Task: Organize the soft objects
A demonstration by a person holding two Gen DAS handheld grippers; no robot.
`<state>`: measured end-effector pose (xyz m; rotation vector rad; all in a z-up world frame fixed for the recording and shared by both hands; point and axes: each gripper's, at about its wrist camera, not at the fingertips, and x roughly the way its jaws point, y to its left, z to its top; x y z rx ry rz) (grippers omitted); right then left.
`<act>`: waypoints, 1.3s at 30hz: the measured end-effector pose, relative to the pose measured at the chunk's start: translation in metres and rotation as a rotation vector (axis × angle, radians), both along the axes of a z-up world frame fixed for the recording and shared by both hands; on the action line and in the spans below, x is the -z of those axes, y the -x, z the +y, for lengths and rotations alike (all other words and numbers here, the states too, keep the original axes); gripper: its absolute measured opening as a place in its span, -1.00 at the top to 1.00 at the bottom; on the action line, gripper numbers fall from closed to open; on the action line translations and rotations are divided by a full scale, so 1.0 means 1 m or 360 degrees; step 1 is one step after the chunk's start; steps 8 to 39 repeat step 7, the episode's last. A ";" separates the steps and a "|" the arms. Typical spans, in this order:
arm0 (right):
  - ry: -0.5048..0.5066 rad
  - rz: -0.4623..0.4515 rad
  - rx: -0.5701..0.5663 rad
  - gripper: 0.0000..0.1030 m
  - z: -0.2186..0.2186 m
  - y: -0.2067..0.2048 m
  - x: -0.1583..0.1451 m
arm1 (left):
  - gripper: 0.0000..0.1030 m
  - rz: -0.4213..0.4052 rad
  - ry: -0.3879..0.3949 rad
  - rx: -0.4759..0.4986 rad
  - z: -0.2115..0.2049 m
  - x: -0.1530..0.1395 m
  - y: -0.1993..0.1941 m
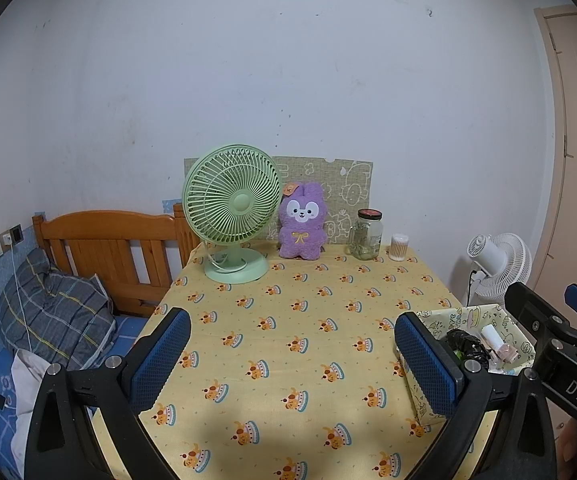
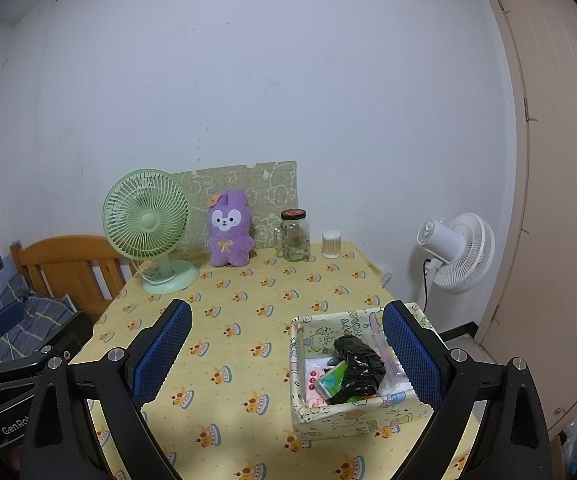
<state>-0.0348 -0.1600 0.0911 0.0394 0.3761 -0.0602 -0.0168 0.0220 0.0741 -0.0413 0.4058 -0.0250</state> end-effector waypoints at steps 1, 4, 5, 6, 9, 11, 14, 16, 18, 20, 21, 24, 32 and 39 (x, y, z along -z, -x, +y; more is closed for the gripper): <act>0.0000 0.0000 -0.0001 -0.90 0.000 0.000 0.000 | -1.00 0.0000 0.0001 0.0000 0.000 0.000 0.000; -0.0003 0.0001 0.0000 -0.90 0.000 0.001 0.000 | -1.00 0.0000 -0.0001 0.0000 0.000 0.000 0.000; -0.0005 0.0002 0.0001 -0.90 -0.001 0.001 0.000 | -1.00 -0.0001 -0.0001 0.0000 0.000 -0.001 0.000; -0.0006 0.0002 0.0001 -0.90 -0.001 0.002 0.000 | -1.00 0.0000 0.0000 0.0001 0.000 -0.001 0.000; -0.0007 0.0001 0.0002 -0.90 -0.001 0.002 0.000 | -1.00 0.0000 0.0001 0.0003 0.000 -0.001 0.000; -0.0007 0.0001 0.0002 -0.90 -0.001 0.002 0.000 | -1.00 0.0000 0.0001 0.0003 0.000 -0.001 0.000; -0.0007 0.0001 0.0002 -0.90 -0.001 0.002 0.000 | -1.00 0.0000 0.0001 0.0003 0.000 -0.001 0.000; -0.0007 0.0001 0.0002 -0.90 -0.001 0.002 0.000 | -1.00 0.0000 0.0001 0.0003 0.000 -0.001 0.000; -0.0007 0.0001 0.0002 -0.90 -0.001 0.002 0.000 | -1.00 0.0000 0.0001 0.0003 0.000 -0.001 0.000; -0.0007 0.0001 0.0002 -0.90 -0.001 0.002 0.000 | -1.00 0.0000 0.0001 0.0003 0.000 -0.001 0.000; -0.0007 0.0001 0.0002 -0.90 -0.001 0.002 0.000 | -1.00 0.0000 0.0001 0.0003 0.000 -0.001 0.000; -0.0007 0.0001 0.0002 -0.90 -0.001 0.002 0.000 | -1.00 0.0000 0.0001 0.0003 0.000 -0.001 0.000; -0.0007 0.0001 0.0002 -0.90 -0.001 0.002 0.000 | -1.00 0.0000 0.0001 0.0003 0.000 -0.001 0.000; -0.0007 0.0001 0.0002 -0.90 -0.001 0.002 0.000 | -1.00 0.0000 0.0001 0.0003 0.000 -0.001 0.000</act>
